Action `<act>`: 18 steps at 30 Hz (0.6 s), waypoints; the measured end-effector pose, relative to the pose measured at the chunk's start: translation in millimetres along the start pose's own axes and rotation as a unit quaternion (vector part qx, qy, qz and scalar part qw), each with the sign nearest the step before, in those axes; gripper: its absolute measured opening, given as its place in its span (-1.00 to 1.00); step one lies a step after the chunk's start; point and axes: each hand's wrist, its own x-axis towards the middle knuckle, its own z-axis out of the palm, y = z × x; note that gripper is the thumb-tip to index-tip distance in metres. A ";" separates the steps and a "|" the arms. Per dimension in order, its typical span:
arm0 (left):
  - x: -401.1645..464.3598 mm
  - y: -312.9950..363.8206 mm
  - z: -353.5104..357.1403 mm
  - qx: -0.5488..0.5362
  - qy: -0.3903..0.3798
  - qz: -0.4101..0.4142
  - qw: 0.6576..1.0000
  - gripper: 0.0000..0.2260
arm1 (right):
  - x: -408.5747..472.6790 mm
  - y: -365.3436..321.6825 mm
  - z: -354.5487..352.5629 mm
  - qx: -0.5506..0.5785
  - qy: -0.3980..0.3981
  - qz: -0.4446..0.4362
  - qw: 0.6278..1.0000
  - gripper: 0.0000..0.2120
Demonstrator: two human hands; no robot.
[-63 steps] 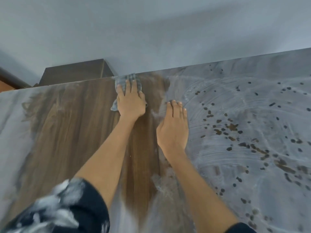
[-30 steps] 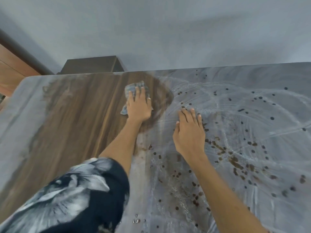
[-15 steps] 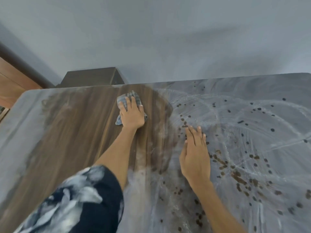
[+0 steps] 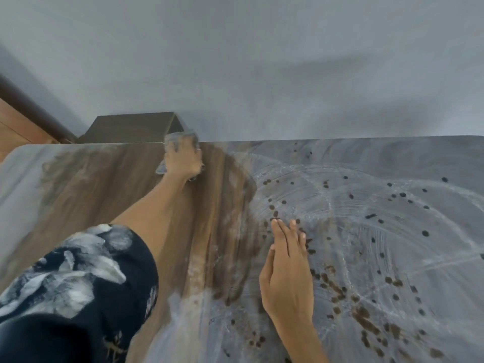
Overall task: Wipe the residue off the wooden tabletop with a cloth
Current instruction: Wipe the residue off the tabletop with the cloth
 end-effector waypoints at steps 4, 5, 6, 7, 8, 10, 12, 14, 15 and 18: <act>-45.6 68.1 21.7 -0.001 -0.079 0.273 0.959 -0.54 | -0.1 -1.7 -1.8 -0.030 -0.008 0.007 0.999 -0.54; -62.8 80.4 24.5 0.009 -0.093 0.316 0.944 -0.54 | 0.2 -2.1 -2.4 -0.042 -0.010 0.007 0.999 -0.53; -79.1 86.6 26.7 0.020 -0.098 0.340 0.935 -0.56 | 0.3 -2.4 -3.0 -0.050 -0.012 0.006 0.999 -0.52; -94.1 86.0 26.9 0.035 -0.094 0.354 0.930 -0.58 | 0.4 -3.0 -3.1 -0.051 -0.014 0.006 0.999 -0.52; -105.1 78.7 26.1 0.043 -0.084 0.353 0.931 -0.57 | 1.0 -3.5 -3.1 -0.054 -0.017 0.007 0.998 -0.52; -113.5 53.4 24.6 0.031 -0.061 0.334 0.940 -0.55 | 1.7 -3.9 -2.9 -0.074 -0.022 0.008 0.997 -0.52; -93.3 25.0 27.1 0.026 -0.052 0.285 0.957 -0.51 | 2.0 -4.7 -3.1 -0.090 -0.026 0.003 0.996 -0.53; -63.5 5.2 34.1 0.047 -0.051 0.212 0.975 -0.41 | 2.6 -6.0 -3.9 -0.102 -0.034 -0.005 0.994 -0.54; -55.6 2.6 35.7 0.050 -0.046 0.190 0.979 -0.39 | 2.8 -6.4 -4.1 -0.109 -0.040 -0.009 0.993 -0.54; -71.5 19.6 31.2 0.037 -0.032 0.167 0.985 -0.53 | 2.4 -7.2 -5.2 -0.128 -0.053 -0.014 0.990 -0.52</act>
